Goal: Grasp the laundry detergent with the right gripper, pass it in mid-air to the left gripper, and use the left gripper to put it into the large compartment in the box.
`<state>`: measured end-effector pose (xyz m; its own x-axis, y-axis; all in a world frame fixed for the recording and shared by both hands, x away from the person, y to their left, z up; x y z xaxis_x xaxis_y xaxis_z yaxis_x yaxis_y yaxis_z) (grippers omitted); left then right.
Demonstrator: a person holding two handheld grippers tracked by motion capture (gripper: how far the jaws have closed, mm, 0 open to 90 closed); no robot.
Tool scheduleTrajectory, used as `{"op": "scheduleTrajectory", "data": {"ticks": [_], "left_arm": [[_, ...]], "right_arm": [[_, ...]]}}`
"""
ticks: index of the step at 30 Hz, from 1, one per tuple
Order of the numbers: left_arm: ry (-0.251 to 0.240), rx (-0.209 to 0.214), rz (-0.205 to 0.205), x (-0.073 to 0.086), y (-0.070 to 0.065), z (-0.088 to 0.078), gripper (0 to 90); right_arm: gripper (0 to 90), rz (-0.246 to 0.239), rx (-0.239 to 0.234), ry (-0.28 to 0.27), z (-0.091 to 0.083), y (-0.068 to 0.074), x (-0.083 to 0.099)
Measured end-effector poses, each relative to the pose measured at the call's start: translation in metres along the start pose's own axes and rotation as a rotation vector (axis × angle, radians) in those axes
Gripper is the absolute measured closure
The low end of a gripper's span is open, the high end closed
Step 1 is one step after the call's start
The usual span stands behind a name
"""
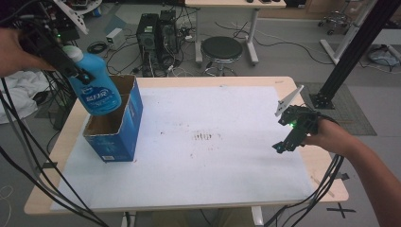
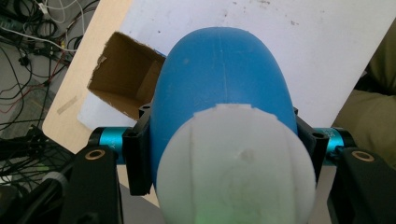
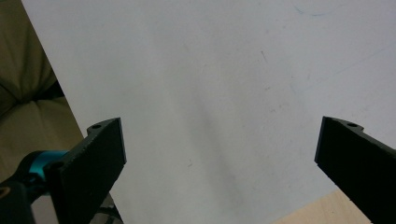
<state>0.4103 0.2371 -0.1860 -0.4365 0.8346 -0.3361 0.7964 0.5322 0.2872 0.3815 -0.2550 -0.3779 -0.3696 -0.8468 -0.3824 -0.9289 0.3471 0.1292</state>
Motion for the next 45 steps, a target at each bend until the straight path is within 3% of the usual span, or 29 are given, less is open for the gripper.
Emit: {"op": "scheduleTrajectory", "data": {"ticks": [10,31,45], "left_arm": [[0.018,-0.003,-0.003,0.011,0.002,0.029,38.2],[0.101,0.027,0.079,0.043,-0.017,0.121,38.1],[0.139,0.023,0.096,0.060,-0.023,0.160,38.1]], "right_arm": [[0.9,0.008,-0.002,0.001,0.001,-0.001,0.001],[0.9,0.008,-0.010,0.010,0.007,0.000,0.000],[1.0,0.009,-0.023,0.013,0.013,-0.001,0.002]]}}
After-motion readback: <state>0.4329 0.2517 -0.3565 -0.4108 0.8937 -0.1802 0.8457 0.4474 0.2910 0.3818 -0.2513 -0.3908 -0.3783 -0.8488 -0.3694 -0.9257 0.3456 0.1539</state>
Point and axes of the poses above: each handheld gripper's, and its own axes: z roughly forward along the jaws, x roughly out of its underside, y roughly to its left, the point moved 10 cm from there along z, roughly forward along the jaws, and after that the axes turned 9 degrees about -x, right-handed, at the moved point
